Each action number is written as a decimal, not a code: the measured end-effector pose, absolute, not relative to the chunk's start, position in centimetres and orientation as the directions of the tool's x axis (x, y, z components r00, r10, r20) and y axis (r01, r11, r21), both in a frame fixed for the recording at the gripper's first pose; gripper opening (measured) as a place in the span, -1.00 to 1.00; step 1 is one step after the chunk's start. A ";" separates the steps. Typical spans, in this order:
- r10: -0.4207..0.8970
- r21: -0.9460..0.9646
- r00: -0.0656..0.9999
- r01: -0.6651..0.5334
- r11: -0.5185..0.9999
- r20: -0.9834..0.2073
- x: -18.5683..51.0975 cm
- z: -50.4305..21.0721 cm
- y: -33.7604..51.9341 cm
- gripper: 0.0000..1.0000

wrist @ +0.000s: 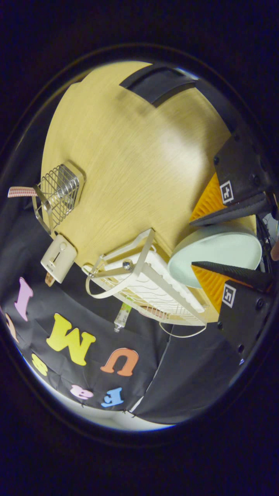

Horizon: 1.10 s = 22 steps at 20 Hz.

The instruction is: Take the plate from the dish rack, then take the spoon from the basket and place it into the plate.

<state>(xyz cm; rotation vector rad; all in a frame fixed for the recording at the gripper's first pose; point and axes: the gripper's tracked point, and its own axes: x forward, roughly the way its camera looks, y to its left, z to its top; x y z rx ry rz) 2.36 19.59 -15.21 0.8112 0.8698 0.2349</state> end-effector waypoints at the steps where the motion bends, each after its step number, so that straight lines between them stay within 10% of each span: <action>1: 0.487 0.711 0.658 0.106 0.695 -0.575 2.3 -14.7 19.4 0.24; 14: 0.091 0.062 0.989 -0.084 0.995 -0.118 2.2 -5.7 7.4 0.76; 22: 0.084 0.084 0.996 -0.081 0.993 -0.039 4.7 -5.5 -0.8 0.81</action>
